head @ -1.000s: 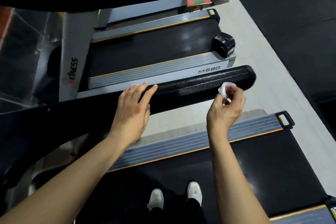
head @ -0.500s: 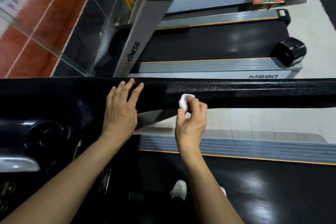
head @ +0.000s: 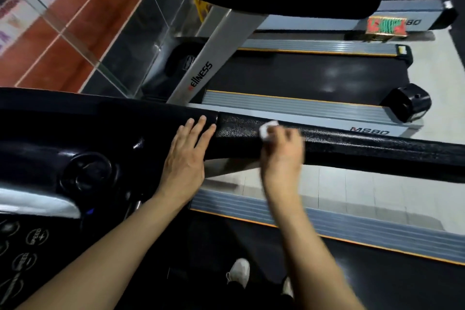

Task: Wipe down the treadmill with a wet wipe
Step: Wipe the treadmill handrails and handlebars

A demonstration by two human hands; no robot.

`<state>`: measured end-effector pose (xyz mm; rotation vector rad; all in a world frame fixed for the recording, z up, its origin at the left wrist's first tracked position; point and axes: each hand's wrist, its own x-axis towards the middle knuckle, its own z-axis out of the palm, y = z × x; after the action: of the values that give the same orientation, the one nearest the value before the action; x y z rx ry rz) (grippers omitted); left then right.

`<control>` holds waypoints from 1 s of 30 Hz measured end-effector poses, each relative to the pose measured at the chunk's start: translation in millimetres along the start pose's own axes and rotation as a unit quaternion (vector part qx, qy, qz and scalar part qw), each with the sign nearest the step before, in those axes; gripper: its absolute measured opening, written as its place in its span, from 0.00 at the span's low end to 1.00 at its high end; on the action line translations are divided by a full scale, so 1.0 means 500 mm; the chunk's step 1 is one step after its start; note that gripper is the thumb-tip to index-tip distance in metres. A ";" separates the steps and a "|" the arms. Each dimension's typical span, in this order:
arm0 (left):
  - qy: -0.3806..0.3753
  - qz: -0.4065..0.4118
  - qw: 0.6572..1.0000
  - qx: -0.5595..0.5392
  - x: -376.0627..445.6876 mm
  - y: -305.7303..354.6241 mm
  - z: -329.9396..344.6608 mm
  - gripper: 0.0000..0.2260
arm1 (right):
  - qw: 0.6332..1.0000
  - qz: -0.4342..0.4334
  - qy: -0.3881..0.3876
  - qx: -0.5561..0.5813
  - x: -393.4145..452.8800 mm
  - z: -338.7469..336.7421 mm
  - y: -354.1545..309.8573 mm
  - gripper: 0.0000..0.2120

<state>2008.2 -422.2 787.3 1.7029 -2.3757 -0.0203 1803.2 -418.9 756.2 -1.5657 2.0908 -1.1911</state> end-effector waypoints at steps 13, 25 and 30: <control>-0.016 -0.108 0.992 0.062 -0.026 -0.010 -0.037 0.35 | 0.991 -0.090 -0.083 -0.061 0.048 0.065 -0.139 0.13; 0.018 -0.197 0.980 0.033 -0.064 -0.031 -0.042 0.33 | 0.944 -0.257 -0.193 -0.069 0.076 0.089 -0.199 0.14; 0.015 -0.238 0.971 0.015 -0.038 0.041 -0.023 0.35 | 0.937 -0.273 -0.205 -0.070 0.123 0.024 -0.098 0.16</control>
<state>1997.2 -396.4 798.1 2.2248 -1.8984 -0.0353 1820.3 -482.9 800.5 -2.3236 1.5456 -0.7603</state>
